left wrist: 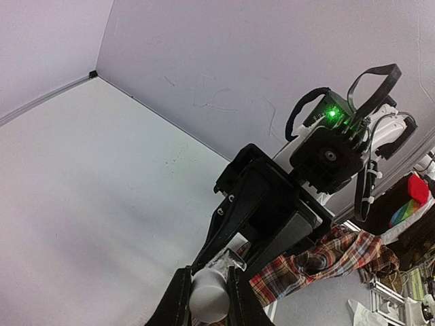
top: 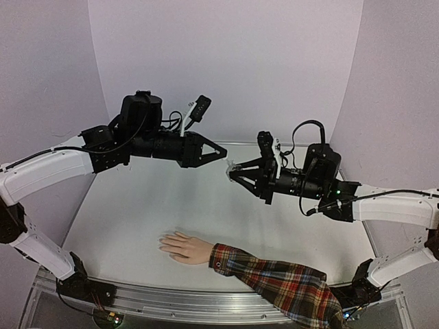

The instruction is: Paint the nails

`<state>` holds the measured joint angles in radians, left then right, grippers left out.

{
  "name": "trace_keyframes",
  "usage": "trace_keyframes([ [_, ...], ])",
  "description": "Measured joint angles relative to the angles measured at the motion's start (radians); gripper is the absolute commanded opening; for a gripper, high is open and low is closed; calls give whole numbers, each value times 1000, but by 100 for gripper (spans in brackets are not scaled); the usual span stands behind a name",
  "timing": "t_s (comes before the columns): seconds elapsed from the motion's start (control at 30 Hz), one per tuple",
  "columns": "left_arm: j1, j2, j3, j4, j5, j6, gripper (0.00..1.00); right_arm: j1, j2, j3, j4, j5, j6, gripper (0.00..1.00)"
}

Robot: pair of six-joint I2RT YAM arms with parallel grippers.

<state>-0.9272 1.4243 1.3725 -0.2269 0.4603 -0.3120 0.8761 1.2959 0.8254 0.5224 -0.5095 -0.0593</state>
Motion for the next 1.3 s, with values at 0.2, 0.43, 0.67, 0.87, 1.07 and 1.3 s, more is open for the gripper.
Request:
trace_keyframes([
  [0.2,-4,7,4,-5,1,3,0,1,13,17,1,-1,0,0],
  [0.43,-9,18,21,-9,0,9,0,2,27,31,0,-4,0,0],
  [0.67,-13,17,22,-10,-19,19,0,2,28,31,0,-4,0,0],
  [0.87,-18,7,22,-25,-37,25,0,4,27,31,1,3,0,0],
  [1.07,-20,-23,21,-26,-53,24,0,6,26,31,5,5,0,0],
  [1.3,-24,-65,20,-25,-55,24,0,6,26,31,8,19,0,0],
])
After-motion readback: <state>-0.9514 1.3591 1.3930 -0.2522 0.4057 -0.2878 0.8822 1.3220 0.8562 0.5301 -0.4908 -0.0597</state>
